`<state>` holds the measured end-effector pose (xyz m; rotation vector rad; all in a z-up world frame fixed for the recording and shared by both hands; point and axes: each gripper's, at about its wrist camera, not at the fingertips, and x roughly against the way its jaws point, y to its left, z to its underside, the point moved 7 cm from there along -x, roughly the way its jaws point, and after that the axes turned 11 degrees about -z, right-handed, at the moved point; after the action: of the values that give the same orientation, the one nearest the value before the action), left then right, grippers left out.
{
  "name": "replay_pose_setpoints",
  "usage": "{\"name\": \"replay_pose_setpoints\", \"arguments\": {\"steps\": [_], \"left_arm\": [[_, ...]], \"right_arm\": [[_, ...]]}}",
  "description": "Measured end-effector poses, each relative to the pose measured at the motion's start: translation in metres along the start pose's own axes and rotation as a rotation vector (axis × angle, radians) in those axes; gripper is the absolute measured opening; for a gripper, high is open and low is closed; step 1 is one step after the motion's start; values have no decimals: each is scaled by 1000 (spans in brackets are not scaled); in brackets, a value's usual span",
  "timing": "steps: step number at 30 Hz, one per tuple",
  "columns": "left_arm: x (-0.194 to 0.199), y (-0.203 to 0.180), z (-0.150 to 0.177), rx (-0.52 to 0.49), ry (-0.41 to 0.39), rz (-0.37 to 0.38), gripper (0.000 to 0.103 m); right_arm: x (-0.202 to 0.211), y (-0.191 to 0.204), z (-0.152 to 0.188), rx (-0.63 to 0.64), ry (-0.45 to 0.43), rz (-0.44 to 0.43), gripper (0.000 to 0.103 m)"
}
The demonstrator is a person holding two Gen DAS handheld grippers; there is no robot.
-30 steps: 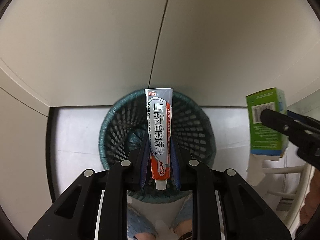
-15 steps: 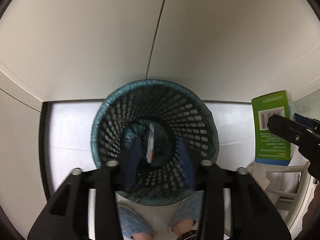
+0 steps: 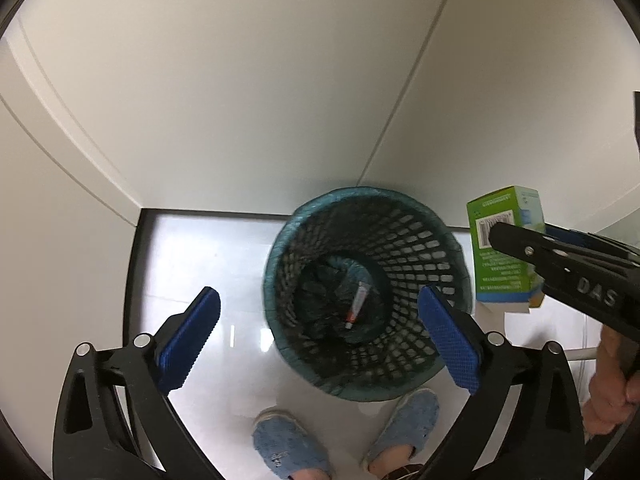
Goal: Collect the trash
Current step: 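Open the left tool dropping the tube while the right tool drops the box into the basket, then raise both open tools back up toward the counter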
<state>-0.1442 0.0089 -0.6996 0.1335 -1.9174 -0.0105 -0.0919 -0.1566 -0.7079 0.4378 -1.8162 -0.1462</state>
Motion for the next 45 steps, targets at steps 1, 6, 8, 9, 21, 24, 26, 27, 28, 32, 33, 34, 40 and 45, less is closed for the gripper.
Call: {"name": "replay_pose_setpoints", "arguments": {"steps": [1, 6, 8, 9, 21, 24, 26, 27, 28, 32, 33, 34, 40, 45], "left_arm": [[-3, 4, 1, 3, 8, -5, 97], [-15, 20, 6, 21, 31, -23, 97], [-21, 25, 8, 38, 44, -25, 97], [-24, 27, 9, 44, 53, -28, 97], [-20, 33, 13, 53, 102, -58, 97], [-5, 34, 6, 53, 96, -55, 97], [9, 36, 1, 57, 91, -49, 97], [17, 37, -3, 59, 90, -49, 97], [27, 38, -7, 58, 89, -49, 97], [72, 41, -21, 44, 74, -50, 97], [85, 41, -25, 41, 71, -48, 97], [97, 41, -28, 40, 68, -45, 97], [179, 50, -56, 44, 37, -24, 97], [251, 65, -90, 57, -16, -34, 97]], "right_arm": [[-5, 1, 0, 2, 3, 0, 46], [-29, 3, 0, 5, 33, 9, 48], [-34, 3, 1, -4, 48, 6, 49], [-30, 0, 2, -5, 49, 8, 54], [12, -10, 1, -34, 30, 56, 85], [32, -6, -2, -30, 9, 65, 87], [49, -2, -6, -22, -10, 74, 88], [57, 1, -8, -20, -21, 78, 89], [68, 4, -10, -19, -29, 83, 90], [120, 15, -20, -15, -75, 127, 94], [134, 18, -22, -18, -88, 134, 95], [149, 22, -25, -18, -101, 143, 95], [227, 43, -37, -22, -140, 164, 95], [296, 56, -43, -43, -190, 198, 95]]}}
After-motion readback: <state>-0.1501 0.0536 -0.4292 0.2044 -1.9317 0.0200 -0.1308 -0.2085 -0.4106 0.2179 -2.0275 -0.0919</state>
